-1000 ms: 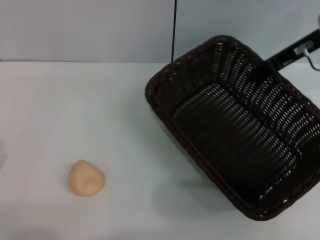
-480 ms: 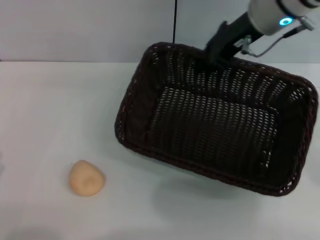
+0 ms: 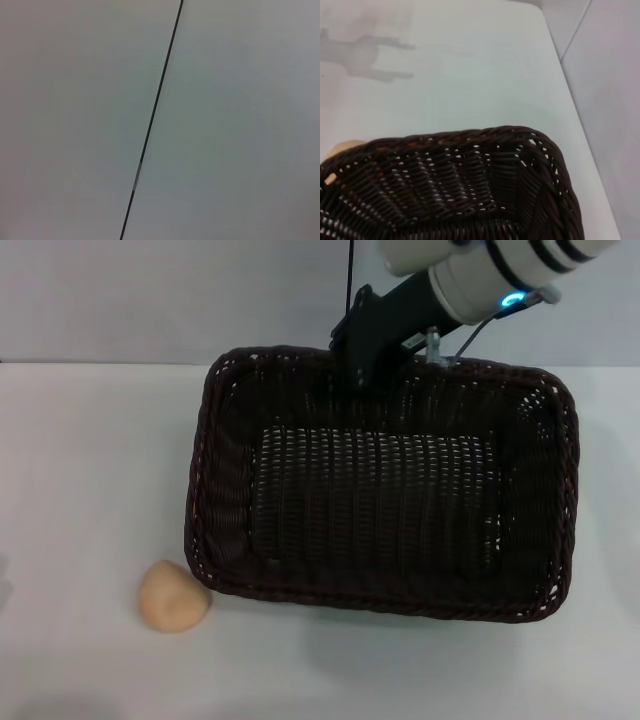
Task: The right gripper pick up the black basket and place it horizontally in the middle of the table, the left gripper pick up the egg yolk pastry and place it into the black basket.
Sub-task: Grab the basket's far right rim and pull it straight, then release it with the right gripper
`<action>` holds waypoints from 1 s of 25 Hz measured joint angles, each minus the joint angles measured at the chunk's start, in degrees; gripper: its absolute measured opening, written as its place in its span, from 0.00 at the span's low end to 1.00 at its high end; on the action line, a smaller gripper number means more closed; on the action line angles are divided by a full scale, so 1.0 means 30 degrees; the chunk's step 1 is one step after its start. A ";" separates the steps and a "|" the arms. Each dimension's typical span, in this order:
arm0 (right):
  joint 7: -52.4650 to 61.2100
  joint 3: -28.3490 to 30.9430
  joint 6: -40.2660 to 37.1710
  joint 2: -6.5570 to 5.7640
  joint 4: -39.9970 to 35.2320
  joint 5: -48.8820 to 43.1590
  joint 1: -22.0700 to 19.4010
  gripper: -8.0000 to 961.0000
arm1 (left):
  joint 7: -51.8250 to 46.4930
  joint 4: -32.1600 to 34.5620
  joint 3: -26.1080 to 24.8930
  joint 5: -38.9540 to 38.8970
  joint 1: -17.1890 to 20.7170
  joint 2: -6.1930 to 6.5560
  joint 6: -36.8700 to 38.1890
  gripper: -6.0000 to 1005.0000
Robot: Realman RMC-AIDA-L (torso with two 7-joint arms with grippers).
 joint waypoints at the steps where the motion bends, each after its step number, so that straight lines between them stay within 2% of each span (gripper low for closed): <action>1: 0.0005 -0.0254 0.0196 0.0018 0.0068 0.0019 -0.0045 0.23 | 0.0002 -0.0014 0.0005 -0.0002 0.0000 -0.0004 0.0005 0.81; 6: 0.0117 -0.2013 0.1140 0.0073 0.0111 0.0714 -0.0741 0.24 | 0.0006 -0.0125 0.0020 -0.0001 -0.0016 -0.0006 0.0010 0.81; 11: 0.0005 -0.4129 0.1861 0.0074 -0.0895 0.1549 -0.1604 0.24 | 0.0007 -0.0158 0.0033 -0.0001 -0.0113 -0.0001 -0.0020 0.81; 19: -0.0093 -0.4588 0.2198 0.0029 -0.1366 0.1583 -0.2104 0.25 | 0.0008 -0.0157 0.0172 0.0000 -0.0010 0.0000 -0.0068 0.81; 21: -0.0223 -0.4592 0.2230 0.0030 -0.1503 0.1584 -0.2207 0.50 | 0.0008 -0.0156 0.0176 0.0000 -0.0033 0.0000 -0.0074 0.81; 25: -0.0727 -0.4582 0.2363 0.0074 -0.2325 0.1685 -0.2765 0.56 | 0.0006 -0.0157 0.0471 0.0003 -0.0157 0.0036 -0.0086 0.81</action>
